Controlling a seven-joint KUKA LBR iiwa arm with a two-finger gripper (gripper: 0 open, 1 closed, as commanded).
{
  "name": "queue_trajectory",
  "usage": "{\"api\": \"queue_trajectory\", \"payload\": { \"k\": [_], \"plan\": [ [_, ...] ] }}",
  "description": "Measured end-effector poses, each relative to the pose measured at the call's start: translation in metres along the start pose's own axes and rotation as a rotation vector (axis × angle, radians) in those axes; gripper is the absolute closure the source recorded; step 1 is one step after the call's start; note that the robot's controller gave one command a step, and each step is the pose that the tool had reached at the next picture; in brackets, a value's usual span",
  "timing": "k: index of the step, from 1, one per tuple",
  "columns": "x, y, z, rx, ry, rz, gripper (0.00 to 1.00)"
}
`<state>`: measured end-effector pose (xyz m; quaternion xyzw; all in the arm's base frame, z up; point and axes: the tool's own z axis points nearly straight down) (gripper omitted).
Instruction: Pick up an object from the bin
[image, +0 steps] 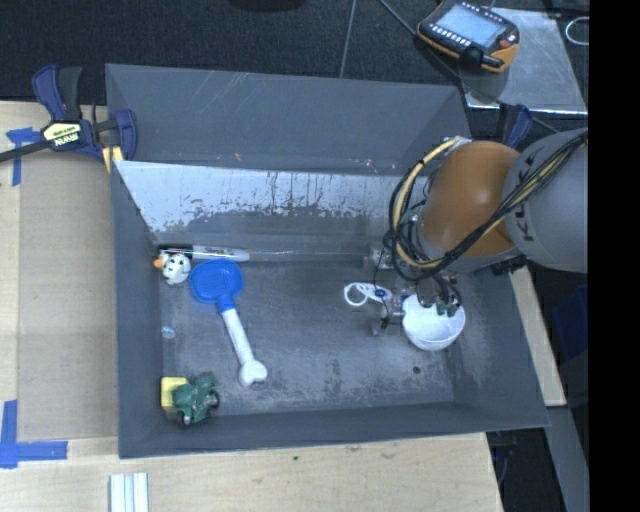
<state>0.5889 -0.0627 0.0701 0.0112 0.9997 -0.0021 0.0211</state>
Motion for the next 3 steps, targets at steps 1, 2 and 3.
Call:
{"api": "queue_trajectory", "payload": {
  "k": [1, 2, 3],
  "plan": [
    [0.0, 0.002, -0.001, -0.002, -0.001, -0.004, 1.0],
    [0.044, 0.005, -0.073, -0.001, -0.006, 0.008, 1.0],
    [0.068, 0.046, -0.07, -0.002, -0.006, 0.064, 1.0]
  ]
}}
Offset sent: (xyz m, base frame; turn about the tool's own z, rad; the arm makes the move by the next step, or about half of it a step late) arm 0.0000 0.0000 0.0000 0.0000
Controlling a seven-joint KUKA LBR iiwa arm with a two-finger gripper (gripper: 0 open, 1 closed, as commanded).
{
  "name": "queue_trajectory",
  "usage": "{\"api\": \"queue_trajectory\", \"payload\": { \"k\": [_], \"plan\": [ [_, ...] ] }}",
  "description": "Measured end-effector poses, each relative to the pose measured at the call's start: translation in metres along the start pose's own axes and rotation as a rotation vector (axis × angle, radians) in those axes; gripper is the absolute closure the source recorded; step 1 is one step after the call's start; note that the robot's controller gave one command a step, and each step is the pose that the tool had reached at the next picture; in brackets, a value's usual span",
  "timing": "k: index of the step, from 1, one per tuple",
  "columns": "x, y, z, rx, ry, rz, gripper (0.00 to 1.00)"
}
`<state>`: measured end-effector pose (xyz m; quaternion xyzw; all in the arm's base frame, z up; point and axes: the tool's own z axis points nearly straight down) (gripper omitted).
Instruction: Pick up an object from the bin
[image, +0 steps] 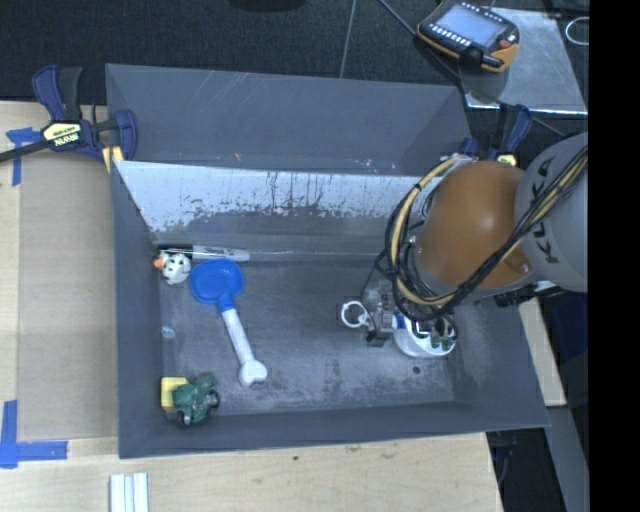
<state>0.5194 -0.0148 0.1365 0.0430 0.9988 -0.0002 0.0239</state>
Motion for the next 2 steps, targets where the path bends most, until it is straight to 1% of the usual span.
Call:
{"api": "queue_trajectory", "payload": {
  "k": [1, 2],
  "plan": [
    [0.013, 0.014, -0.098, -0.002, -0.011, 0.066, 1.0],
    [0.019, 0.02, -0.113, 0.0, -0.018, -0.294, 1.0]
  ]
}}
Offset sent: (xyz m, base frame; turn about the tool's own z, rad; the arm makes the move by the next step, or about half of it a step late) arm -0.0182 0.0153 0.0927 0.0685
